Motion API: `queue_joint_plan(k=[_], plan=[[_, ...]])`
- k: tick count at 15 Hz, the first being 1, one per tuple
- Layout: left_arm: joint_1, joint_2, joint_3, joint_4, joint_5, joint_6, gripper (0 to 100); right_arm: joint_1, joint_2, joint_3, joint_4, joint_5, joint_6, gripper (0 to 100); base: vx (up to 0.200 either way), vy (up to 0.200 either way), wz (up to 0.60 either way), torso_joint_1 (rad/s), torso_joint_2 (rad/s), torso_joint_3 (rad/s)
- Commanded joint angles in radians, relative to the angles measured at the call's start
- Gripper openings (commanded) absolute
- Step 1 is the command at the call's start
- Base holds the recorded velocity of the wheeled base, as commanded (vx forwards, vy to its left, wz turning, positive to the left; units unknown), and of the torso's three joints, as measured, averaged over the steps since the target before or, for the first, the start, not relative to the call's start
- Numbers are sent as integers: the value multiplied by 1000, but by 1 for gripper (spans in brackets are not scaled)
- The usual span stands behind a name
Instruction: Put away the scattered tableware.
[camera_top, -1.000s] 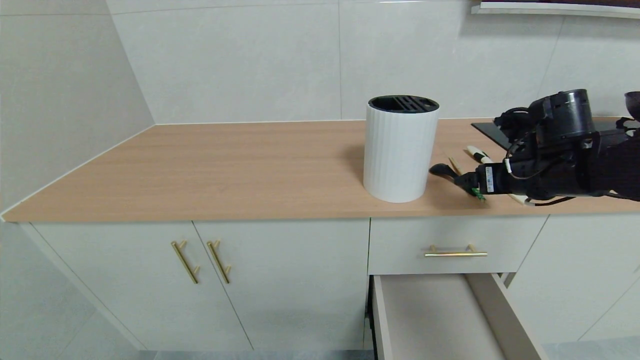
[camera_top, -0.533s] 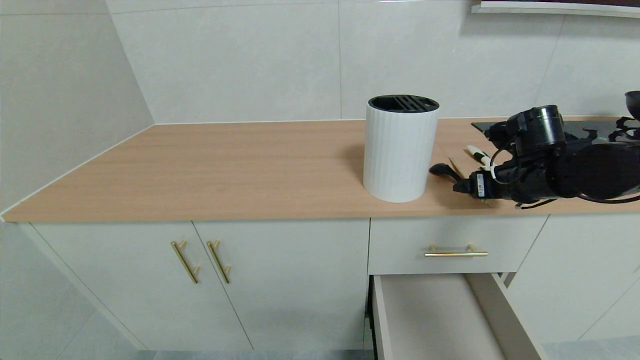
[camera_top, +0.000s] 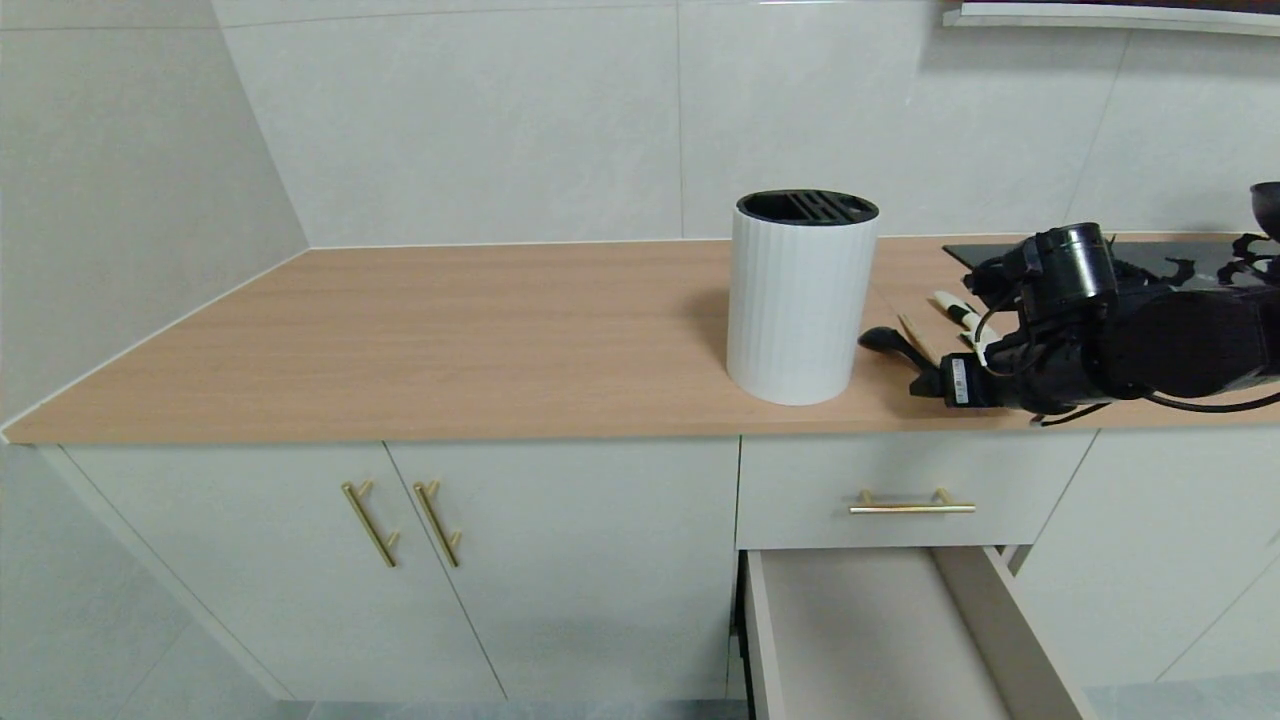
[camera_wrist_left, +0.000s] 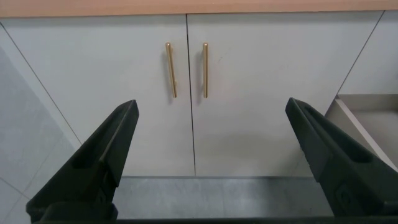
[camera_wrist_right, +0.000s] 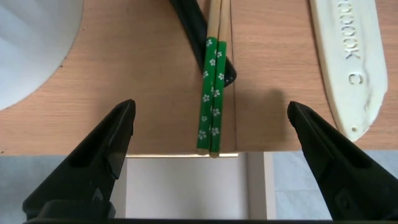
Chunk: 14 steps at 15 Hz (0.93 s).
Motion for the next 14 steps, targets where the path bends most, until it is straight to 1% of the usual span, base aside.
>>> queue_joint_plan(k=[1,10,12,13,14], plan=[[0,2,0,0,0,0,100,0,8,-1,0,0,0,0,0,0,0,0,0,0],[0,2,0,0,0,0,100,-1,-5,-1,0,0,1,0,0,0,0,0,0,0],[0,2,0,0,0,0,100,5,-75,6,63,2,6,0,0,0,0,0,0,0],[0,2,0,0,0,0,100,10,-113,13,98,2,24,0,0,0,0,0,0,0],[0,2,0,0,0,0,100,33,-204,25,161,5,74,0,0,0,0,0,0,0]])
